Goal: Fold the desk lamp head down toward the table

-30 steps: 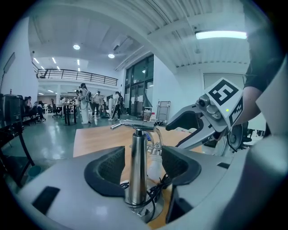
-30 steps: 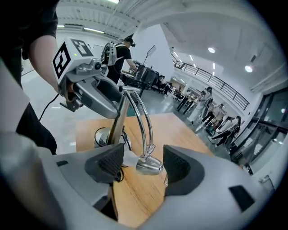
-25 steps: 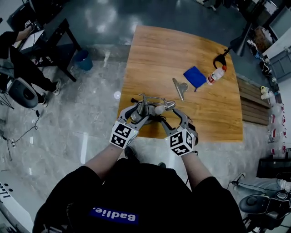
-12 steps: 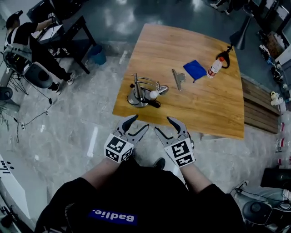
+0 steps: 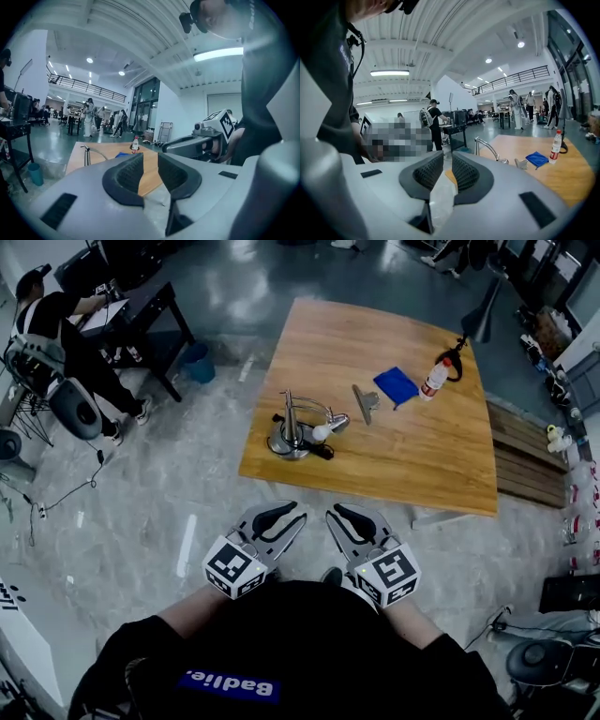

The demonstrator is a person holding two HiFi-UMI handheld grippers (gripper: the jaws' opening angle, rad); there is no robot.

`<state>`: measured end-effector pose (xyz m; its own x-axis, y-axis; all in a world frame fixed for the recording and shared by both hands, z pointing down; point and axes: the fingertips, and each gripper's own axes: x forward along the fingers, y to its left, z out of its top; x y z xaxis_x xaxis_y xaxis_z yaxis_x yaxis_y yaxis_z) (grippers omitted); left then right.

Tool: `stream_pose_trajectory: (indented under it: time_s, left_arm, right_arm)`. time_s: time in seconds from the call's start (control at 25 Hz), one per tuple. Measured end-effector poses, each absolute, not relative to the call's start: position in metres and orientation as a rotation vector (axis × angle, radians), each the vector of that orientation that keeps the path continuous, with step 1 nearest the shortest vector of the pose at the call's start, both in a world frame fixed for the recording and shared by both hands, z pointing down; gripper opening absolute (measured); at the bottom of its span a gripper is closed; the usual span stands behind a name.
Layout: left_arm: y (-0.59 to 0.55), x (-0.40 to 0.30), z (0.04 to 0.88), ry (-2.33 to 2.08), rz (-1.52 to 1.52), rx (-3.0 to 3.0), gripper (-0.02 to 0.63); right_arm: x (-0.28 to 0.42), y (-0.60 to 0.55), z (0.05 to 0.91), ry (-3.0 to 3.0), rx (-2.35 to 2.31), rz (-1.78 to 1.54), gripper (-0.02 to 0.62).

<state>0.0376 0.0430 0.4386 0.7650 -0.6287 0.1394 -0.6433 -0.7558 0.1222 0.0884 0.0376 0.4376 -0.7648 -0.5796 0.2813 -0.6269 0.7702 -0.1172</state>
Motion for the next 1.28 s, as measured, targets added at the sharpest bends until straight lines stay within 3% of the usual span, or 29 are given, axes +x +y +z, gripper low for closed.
stream_pose_trajectory:
  time_s: [0.2,1.28]
  left_arm:
    - [0.051,0.042,0.416,-0.873,0.087,2.881,0.009]
    - [0.044,0.028,0.425,-0.867,0.147,2.859,0.009]
  right_arm:
    - [0.066,0.048,0.417,-2.800,0.909,0.277,0.018]
    - [0.040,0.049,0.420,-2.857,0.850,0.264,0.006]
